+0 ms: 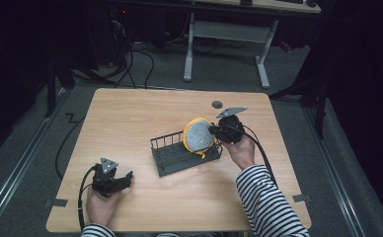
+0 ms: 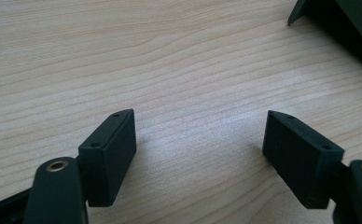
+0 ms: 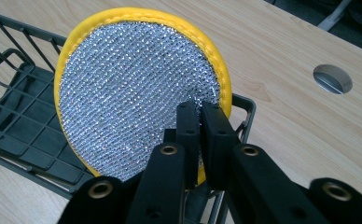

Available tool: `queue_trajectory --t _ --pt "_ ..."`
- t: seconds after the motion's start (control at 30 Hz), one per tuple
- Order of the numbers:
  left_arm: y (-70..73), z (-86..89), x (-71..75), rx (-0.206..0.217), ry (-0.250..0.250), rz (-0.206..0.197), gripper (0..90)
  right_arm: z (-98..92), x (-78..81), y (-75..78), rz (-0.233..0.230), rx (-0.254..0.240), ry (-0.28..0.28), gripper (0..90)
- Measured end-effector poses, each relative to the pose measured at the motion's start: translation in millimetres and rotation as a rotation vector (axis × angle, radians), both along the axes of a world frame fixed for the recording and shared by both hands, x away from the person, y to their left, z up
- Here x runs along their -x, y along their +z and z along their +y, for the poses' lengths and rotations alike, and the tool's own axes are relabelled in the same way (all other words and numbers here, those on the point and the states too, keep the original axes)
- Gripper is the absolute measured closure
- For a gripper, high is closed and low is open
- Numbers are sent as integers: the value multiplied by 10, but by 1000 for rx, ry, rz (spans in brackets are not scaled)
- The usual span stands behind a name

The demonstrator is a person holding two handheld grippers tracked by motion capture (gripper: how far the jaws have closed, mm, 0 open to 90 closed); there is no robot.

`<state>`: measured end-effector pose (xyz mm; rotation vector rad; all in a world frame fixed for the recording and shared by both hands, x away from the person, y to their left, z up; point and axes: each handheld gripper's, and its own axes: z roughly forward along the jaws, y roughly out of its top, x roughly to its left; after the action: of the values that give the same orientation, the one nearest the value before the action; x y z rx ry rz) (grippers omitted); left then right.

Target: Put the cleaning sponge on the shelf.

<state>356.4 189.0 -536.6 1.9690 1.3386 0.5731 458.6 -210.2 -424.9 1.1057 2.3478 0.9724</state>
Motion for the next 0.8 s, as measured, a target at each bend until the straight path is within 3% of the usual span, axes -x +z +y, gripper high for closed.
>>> queue_trajectory --t 0.1,0.37,0.6,0.8 --pt "0 0 0 0 0 0 262 -16 0 9 -7 -12 2 747" --pt "0 0 0 0 -1 0 260 -86 50 113 -32 -66 -29 600" --pt "0 0 0 -1 -2 0 260 -310 196 284 -60 -127 -72 588" --pt "-1 -2 0 -1 -2 -1 259 -596 361 287 -53 -138 -130 604"
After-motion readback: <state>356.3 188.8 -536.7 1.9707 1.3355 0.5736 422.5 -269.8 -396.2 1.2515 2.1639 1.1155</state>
